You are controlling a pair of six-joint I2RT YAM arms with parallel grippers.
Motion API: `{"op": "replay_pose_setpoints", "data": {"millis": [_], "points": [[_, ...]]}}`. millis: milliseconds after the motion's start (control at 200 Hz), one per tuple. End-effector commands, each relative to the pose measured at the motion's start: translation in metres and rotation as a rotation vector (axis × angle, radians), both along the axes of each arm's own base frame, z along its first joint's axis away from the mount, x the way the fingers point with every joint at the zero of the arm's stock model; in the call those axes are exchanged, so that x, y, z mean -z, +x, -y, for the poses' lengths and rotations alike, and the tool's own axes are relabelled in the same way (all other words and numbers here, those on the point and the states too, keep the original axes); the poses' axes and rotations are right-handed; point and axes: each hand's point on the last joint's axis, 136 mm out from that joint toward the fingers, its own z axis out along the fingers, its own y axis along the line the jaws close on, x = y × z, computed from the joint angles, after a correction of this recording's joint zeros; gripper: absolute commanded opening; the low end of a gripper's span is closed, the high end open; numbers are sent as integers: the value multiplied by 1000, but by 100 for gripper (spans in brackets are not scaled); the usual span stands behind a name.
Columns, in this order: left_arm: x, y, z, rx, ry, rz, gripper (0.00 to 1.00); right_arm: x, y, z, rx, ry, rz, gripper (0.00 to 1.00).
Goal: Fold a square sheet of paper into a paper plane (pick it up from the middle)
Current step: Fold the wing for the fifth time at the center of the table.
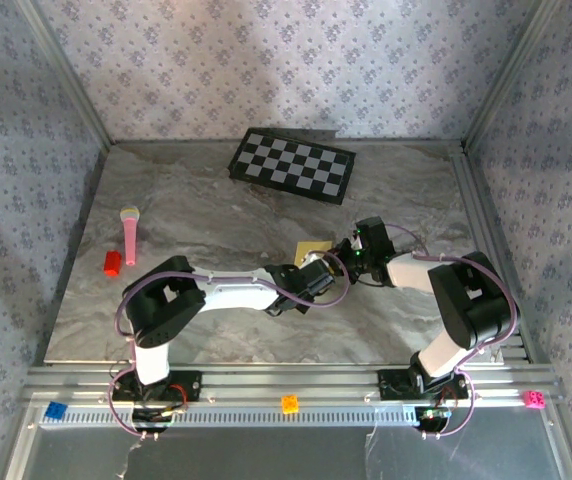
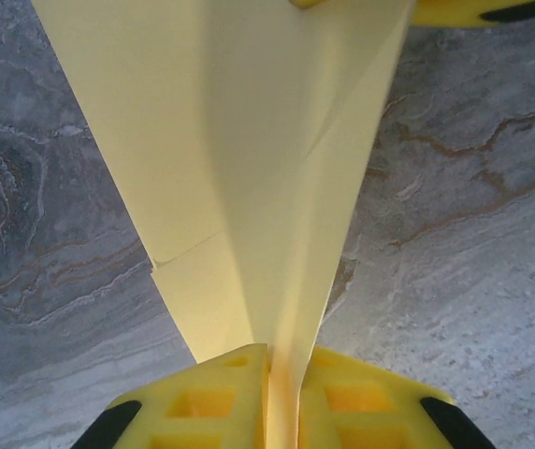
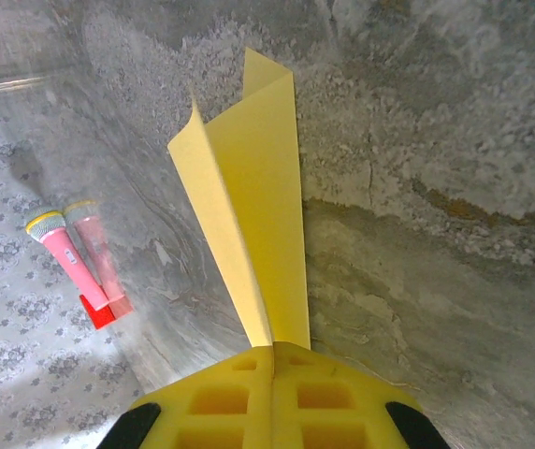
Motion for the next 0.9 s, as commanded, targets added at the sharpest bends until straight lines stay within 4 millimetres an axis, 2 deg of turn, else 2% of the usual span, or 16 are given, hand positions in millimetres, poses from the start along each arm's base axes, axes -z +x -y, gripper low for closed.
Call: {"op": "replay_pose_setpoints", "data": {"millis": [0, 190, 330, 360, 460, 495, 580, 675, 895], "points": [[-4, 1, -1, -8, 11, 15, 15, 1, -5, 2, -4, 6, -11, 0], [-3, 2, -2, -19, 4, 8, 10, 0, -6, 4, -6, -4, -2, 0], [-1, 4, -5, -60, -23, -15, 9, 1, -9, 9, -18, -44, 5, 10], [1, 4, -6, -70, -31, -25, 9, 1, -10, 13, -19, -61, 10, 13], [4, 6, -10, -109, -65, -49, 9, 1, -14, 25, -38, -126, 33, 36], [4, 7, -11, -120, -76, -57, 9, 4, -16, 32, -47, -163, 32, 41], [6, 9, -14, -142, -98, -78, 9, 11, -23, 52, -42, -235, 4, 43], [8, 10, -17, -168, -120, -96, 9, 10, -26, 66, -25, -254, 7, 44], [15, 11, -21, -212, -168, -149, 10, 2, -29, 72, -41, -281, 17, 45]]}}
